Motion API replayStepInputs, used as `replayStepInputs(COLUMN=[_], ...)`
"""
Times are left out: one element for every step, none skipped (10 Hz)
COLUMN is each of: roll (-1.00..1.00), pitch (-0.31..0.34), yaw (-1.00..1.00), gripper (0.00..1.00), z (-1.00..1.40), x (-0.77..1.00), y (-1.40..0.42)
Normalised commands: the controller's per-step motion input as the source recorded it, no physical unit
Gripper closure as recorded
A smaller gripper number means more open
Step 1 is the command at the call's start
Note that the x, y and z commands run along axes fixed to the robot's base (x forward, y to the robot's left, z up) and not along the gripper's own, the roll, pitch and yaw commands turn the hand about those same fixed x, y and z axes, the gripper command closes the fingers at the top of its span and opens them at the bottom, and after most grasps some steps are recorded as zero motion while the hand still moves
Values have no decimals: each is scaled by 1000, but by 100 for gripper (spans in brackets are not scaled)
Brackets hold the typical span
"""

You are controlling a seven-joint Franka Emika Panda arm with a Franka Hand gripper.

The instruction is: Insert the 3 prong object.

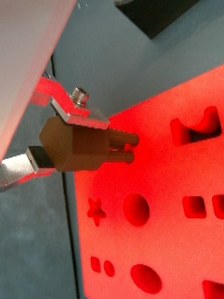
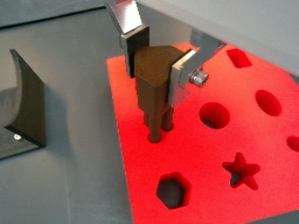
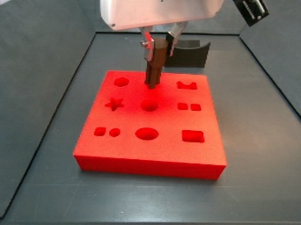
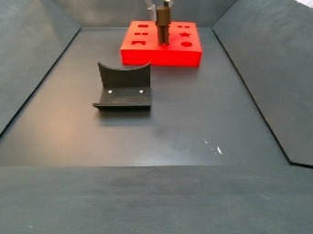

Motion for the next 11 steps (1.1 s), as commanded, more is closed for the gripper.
replayStepInputs(roll=[0,0,0,-1,-1,0,-3,-11,0,26,6], pitch=[9,13,41,84,86,87,93,91,99,104,91], yaw=[0,0,0,0,0,0,0,0,0,0,0], gripper=[100,100,100,100,100,100,100,100,100,100,100], z=[-246,-357,-454,-537,-560,-577,-583,-594,-429,-423,-331], x=[0,0,0,0,0,0,0,-3,0,0,0], y=[0,0,0,14,0,0,0,0,-46,-137,-151])
